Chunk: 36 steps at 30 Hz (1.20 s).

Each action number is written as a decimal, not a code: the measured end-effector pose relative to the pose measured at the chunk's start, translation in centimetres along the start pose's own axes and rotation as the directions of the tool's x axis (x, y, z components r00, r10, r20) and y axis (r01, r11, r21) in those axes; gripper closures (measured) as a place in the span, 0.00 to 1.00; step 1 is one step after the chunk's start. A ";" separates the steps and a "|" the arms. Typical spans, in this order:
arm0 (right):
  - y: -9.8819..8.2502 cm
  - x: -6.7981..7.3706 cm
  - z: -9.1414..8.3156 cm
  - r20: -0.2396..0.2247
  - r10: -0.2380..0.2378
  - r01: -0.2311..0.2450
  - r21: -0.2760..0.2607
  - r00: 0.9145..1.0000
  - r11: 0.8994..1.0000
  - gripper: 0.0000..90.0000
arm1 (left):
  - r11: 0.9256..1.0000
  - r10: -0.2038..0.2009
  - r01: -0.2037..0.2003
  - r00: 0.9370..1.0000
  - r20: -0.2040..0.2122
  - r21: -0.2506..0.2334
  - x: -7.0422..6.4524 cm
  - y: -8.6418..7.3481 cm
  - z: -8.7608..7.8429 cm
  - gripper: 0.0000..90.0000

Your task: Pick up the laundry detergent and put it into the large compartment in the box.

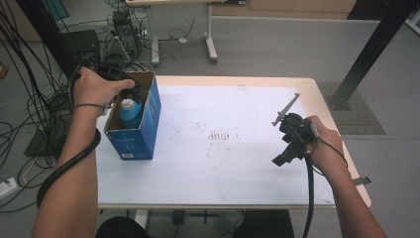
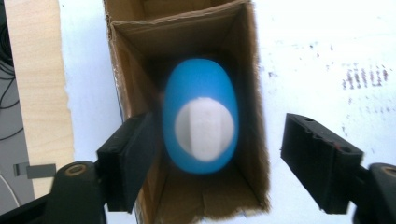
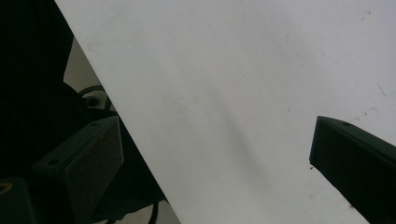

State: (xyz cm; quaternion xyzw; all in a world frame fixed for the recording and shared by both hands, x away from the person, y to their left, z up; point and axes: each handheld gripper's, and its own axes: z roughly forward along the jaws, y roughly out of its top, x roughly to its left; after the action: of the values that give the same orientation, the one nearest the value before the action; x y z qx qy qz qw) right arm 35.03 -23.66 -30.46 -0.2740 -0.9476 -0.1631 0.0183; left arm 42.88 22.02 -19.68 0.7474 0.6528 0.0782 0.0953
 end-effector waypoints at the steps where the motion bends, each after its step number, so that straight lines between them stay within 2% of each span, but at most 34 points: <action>1: 0.0 0.0 0.0 -0.002 0.003 -0.003 0.002 1.000 1.000 0.03 | 1.000 0.002 -0.002 1.000 0.001 -0.002 -0.1 0.0 -0.3 0.26; 13: 0.4 0.1 0.2 -0.002 -0.008 0.008 0.004 1.000 1.000 0.03 | 0.999 0.033 -0.033 0.999 0.017 -0.039 -1.6 -0.3 -3.3 0.12; 16: 0.4 0.1 0.3 -0.005 -0.010 0.010 0.005 1.000 1.000 0.03 | 0.998 0.056 -0.055 0.998 0.007 -0.042 -2.2 -0.4 -3.9 0.11; 19: 0.4 0.1 0.4 -0.006 -0.009 0.009 0.007 1.000 1.000 0.03 | 0.997 0.076 -0.075 0.997 0.016 -0.034 -2.7 -0.5 -4.1 0.11; 25: 0.4 0.1 0.3 -0.005 -0.013 0.013 0.004 1.000 1.000 0.03 | 0.996 0.087 -0.086 0.996 0.030 -0.032 -3.4 -0.5 -4.4 0.11; 32: 0.4 0.0 0.5 -0.007 -0.012 0.012 0.010 1.000 1.000 0.03 | 0.991 0.127 -0.126 0.991 0.032 -0.046 -5.5 -0.6 -4.6 0.11; 36: 0.4 0.0 0.3 0.001 -0.011 0.011 0.007 1.000 1.000 0.03 | 0.985 0.169 -0.167 0.984 0.048 -0.047 -7.2 -0.6 -4.4 0.11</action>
State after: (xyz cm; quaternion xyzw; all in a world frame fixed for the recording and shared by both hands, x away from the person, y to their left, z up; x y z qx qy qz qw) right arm 35.22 -23.24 -30.59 -0.2690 -0.9496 -0.1600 0.0180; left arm 40.26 15.18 -15.55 0.7994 0.5829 0.0806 0.1211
